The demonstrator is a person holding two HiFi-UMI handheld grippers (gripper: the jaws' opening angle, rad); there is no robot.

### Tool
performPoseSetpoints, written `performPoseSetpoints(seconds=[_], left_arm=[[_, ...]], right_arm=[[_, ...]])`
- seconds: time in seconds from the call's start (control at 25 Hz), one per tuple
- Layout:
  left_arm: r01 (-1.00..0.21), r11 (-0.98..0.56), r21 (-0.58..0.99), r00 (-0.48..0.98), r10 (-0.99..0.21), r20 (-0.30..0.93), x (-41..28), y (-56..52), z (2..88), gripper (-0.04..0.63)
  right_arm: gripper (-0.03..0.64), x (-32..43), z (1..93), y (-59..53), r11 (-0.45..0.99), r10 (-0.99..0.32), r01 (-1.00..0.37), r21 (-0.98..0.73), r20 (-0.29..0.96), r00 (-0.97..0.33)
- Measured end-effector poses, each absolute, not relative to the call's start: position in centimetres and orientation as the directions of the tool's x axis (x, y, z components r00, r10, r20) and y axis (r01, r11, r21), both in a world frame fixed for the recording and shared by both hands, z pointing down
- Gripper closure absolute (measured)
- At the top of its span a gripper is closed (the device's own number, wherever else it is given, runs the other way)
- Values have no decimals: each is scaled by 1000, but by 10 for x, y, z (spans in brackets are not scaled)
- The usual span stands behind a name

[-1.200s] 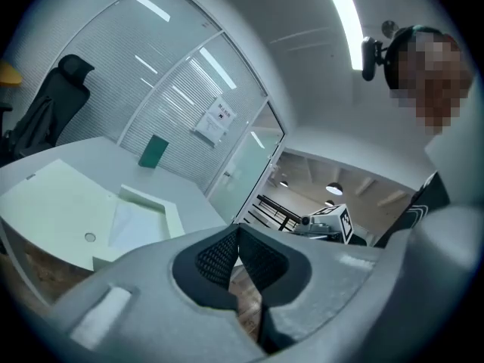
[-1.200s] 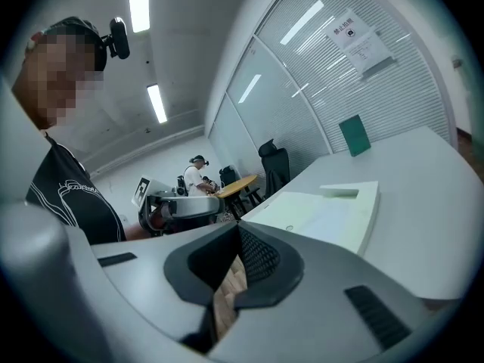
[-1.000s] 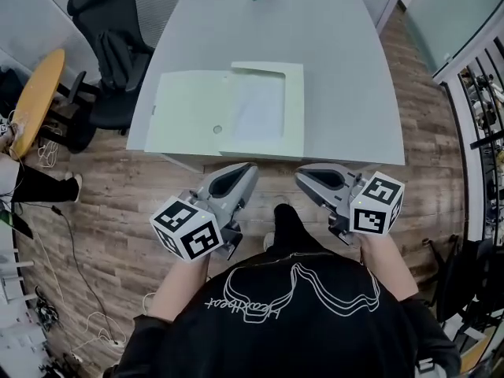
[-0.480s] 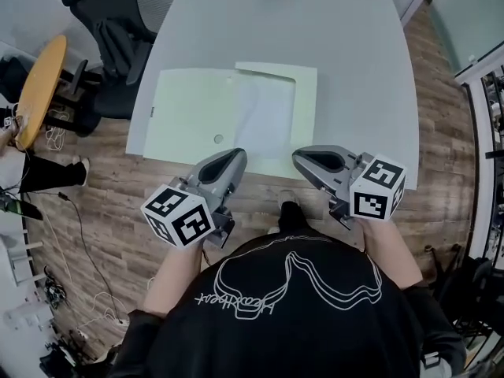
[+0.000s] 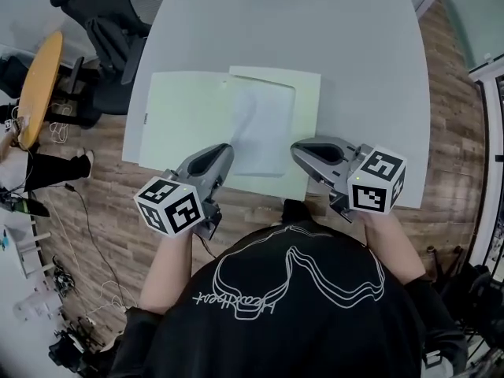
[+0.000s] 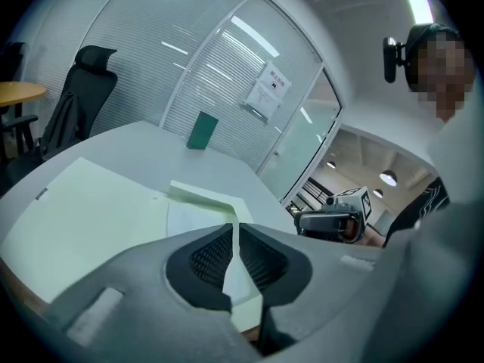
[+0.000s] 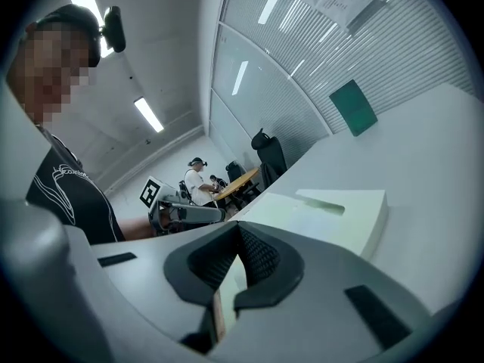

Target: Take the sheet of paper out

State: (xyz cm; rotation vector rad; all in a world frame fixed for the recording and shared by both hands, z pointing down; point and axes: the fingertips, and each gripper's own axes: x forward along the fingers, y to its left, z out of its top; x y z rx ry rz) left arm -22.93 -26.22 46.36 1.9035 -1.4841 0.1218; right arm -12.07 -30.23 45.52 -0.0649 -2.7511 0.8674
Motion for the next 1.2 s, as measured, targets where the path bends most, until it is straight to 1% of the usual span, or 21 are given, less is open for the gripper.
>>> performPoseSetpoints(seconds=[0.28,0.48,0.64,0.76,0.92,1.08,1.2], left_arm=[[-897,-61,437,321,-770,552,-248,-281,492,578],[-898,-73,435,342,-739,581,-273,-292,506,578],[-885,-114,452,399,-687,608,-284,-303,523,578],[-860,-142,489,461,-625,629,-287,-305,541,543],[-838,-176,517,520,-548,655,-286,-308,566,521],[-805,-177,566,571,-487,661,-283,-307,587,444],[-791,-180,584,594,-450,666,-281,-309,598,420]], right_arm=[[611,-114,470,-323,803,105,-61,-592,242,-964],[611,-114,474,-333,786,38,-127,-605,253,-967],[611,-118,481,-330,767,-15,-183,-615,268,-963],[611,-125,484,-322,747,-56,-216,-629,264,-963],[611,-129,489,-313,729,-106,-276,-627,295,-950],[611,-130,490,-304,718,-148,-321,-618,316,-937],[611,-130,487,-299,707,-174,-345,-617,322,-931]])
